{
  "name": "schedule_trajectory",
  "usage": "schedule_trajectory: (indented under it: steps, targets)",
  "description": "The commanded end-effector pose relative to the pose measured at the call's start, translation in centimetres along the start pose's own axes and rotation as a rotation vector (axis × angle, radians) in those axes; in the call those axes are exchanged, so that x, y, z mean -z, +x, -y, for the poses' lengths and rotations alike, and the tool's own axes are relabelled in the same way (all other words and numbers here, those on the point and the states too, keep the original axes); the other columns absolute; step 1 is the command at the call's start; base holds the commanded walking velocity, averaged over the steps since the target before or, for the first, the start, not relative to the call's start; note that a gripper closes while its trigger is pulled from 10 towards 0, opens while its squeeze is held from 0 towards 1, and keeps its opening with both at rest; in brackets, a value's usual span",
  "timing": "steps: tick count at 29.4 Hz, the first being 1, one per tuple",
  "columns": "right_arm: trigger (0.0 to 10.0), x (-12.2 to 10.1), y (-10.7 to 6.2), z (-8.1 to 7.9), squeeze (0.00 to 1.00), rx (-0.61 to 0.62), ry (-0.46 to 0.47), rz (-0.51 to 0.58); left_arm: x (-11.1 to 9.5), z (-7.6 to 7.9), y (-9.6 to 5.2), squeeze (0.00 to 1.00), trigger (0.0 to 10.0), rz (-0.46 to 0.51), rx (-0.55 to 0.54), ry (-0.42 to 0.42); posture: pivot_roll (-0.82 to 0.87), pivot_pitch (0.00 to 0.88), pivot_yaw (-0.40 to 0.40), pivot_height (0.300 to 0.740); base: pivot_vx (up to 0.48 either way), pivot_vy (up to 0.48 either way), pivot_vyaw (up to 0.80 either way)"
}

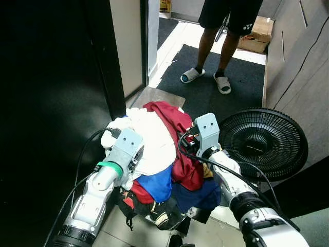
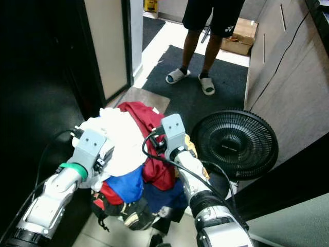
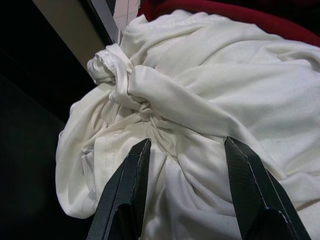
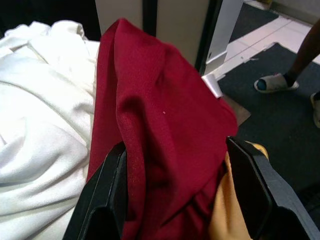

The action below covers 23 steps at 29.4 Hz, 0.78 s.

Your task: Clothes washing

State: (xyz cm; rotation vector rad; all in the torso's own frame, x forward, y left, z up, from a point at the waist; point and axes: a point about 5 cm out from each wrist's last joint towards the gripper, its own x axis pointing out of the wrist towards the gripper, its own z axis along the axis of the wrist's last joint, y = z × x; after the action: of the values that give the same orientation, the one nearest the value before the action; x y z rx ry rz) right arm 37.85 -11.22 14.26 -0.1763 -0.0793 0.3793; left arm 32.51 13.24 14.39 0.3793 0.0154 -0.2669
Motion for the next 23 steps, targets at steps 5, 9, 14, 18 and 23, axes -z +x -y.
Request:
schedule_trajectory:
  steps: [5,9,14,18,23]
  targets:
    - [10.0,1.5,-0.2,-1.0,0.0,-0.026,0.048,-0.059,0.4,0.1,-0.6,0.0,10.0,-0.028,0.007,0.008,0.19,0.261,0.026,0.74,0.0,0.0,0.0]
    - [10.0,1.5,0.0,-2.0,0.0,-0.085,0.07,-0.063,0.6,-0.3,-0.9,0.0,10.0,-0.037,-0.002,0.014,0.21,0.272,0.027,0.74,0.0,0.0,0.0]
    - [5.3,1.7,0.0,-2.8,0.0,-0.115,0.071,-0.072,0.8,-0.4,-1.2,0.0,10.0,-0.045,-0.01,0.015,0.21,0.272,0.019,0.74,0.0,0.0,0.0]
    - [0.0,2.0,-0.1,-2.9,0.0,-0.112,0.076,-0.079,0.7,-0.4,-1.2,0.0,10.0,-0.046,-0.013,0.013,0.21,0.272,0.018,0.74,0.0,0.0,0.0]
    - [0.0,2.3,-0.5,-2.4,0.0,-0.096,0.107,-0.064,0.7,-0.2,-0.9,0.0,10.0,-0.045,-0.014,0.005,0.19,0.265,0.01,0.74,0.0,0.0,0.0]
